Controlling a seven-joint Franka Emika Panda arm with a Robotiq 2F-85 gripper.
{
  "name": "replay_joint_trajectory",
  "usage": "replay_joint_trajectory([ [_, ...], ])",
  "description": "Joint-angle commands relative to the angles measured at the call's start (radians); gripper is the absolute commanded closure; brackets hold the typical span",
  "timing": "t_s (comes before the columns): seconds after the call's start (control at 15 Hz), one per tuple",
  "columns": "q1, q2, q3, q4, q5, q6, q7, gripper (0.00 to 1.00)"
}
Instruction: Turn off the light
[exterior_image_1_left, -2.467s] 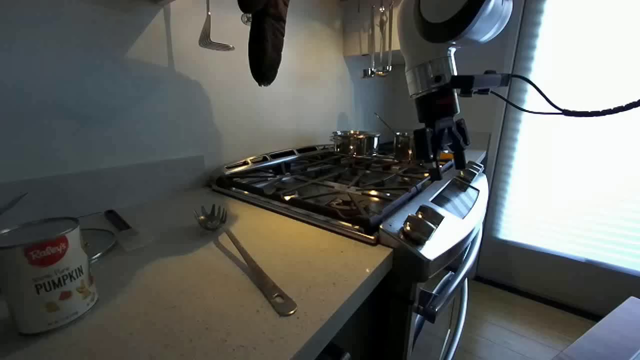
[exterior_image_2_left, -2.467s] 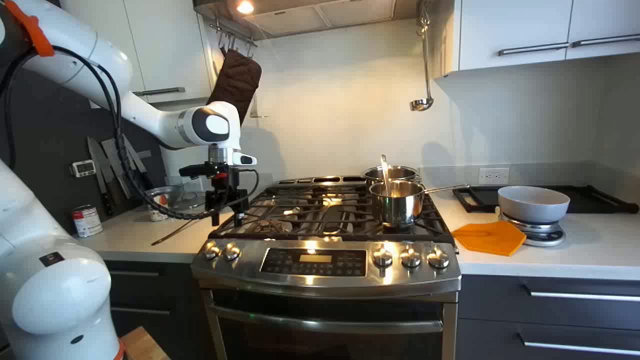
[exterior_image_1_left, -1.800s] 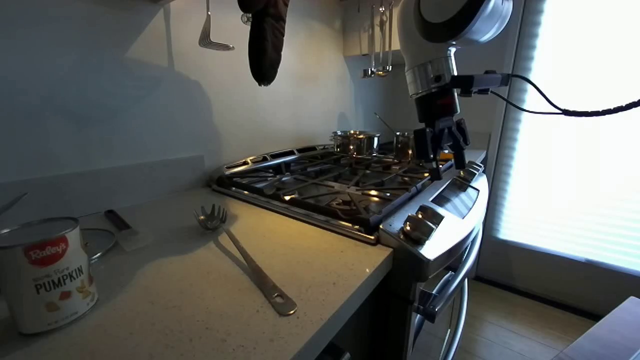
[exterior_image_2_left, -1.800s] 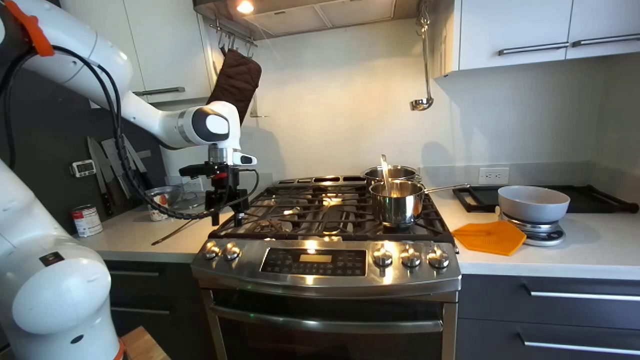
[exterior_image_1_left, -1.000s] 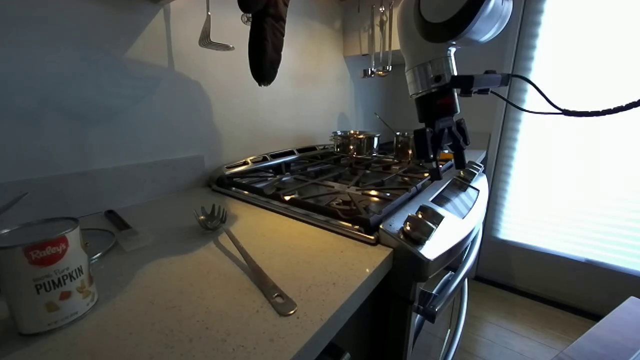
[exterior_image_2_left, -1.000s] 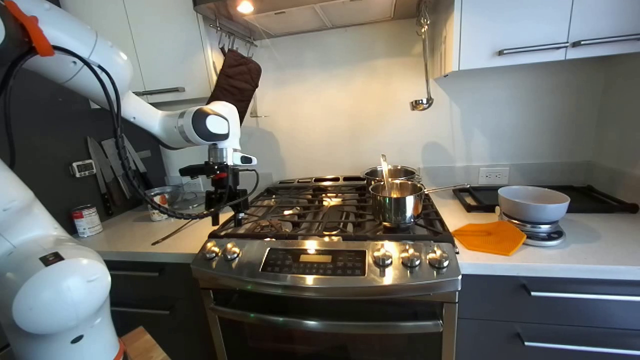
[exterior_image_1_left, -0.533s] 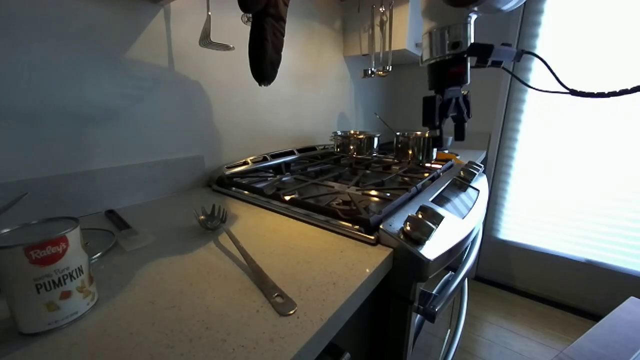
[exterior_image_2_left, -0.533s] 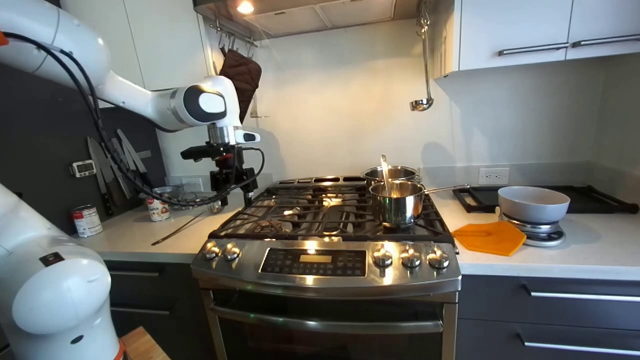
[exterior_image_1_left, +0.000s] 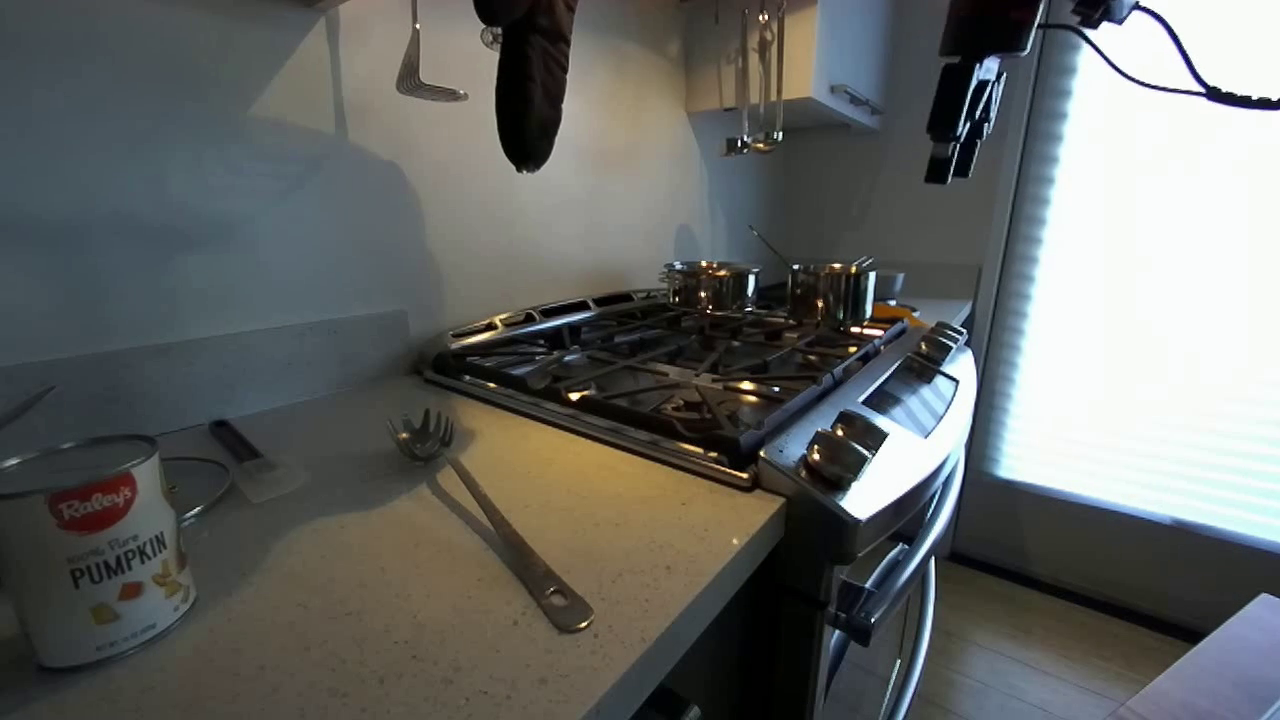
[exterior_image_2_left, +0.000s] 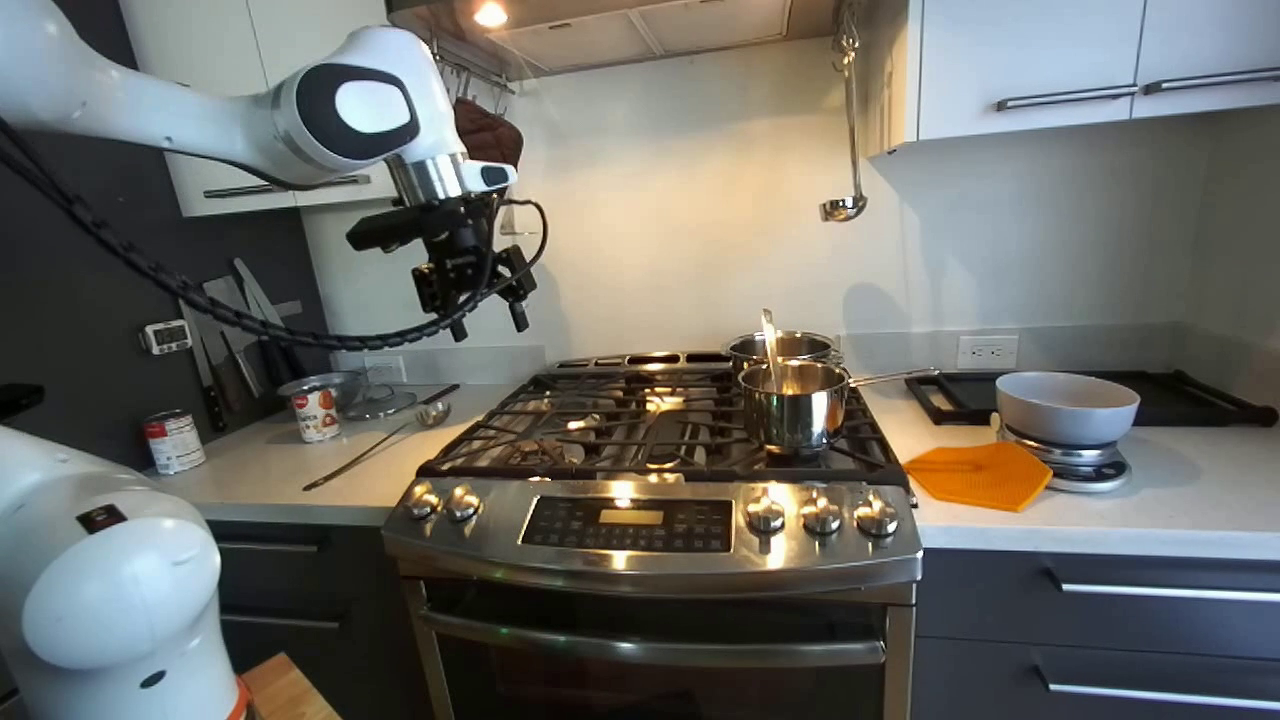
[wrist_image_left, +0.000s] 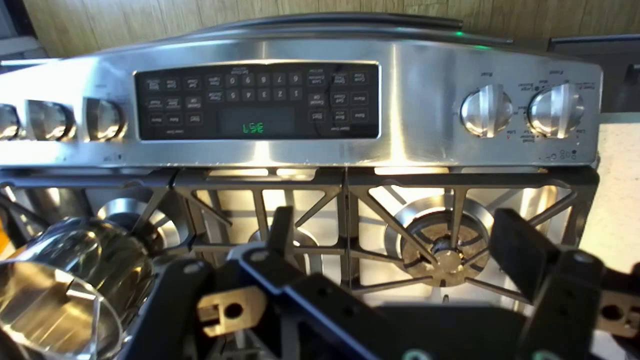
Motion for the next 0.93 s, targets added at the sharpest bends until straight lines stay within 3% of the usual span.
replay_joint_trajectory([
  [0.0,0.018,-0.094,-0.076,0.041,0.021,0.01,-0.088,0.0],
  [0.47,0.075,-0.117,-0.239,0.284,0.267,-0.079,-0.121,0.0],
  [0.87,0.114,-0.12,-0.299,0.417,0.492,0.038,-0.118,0.0],
])
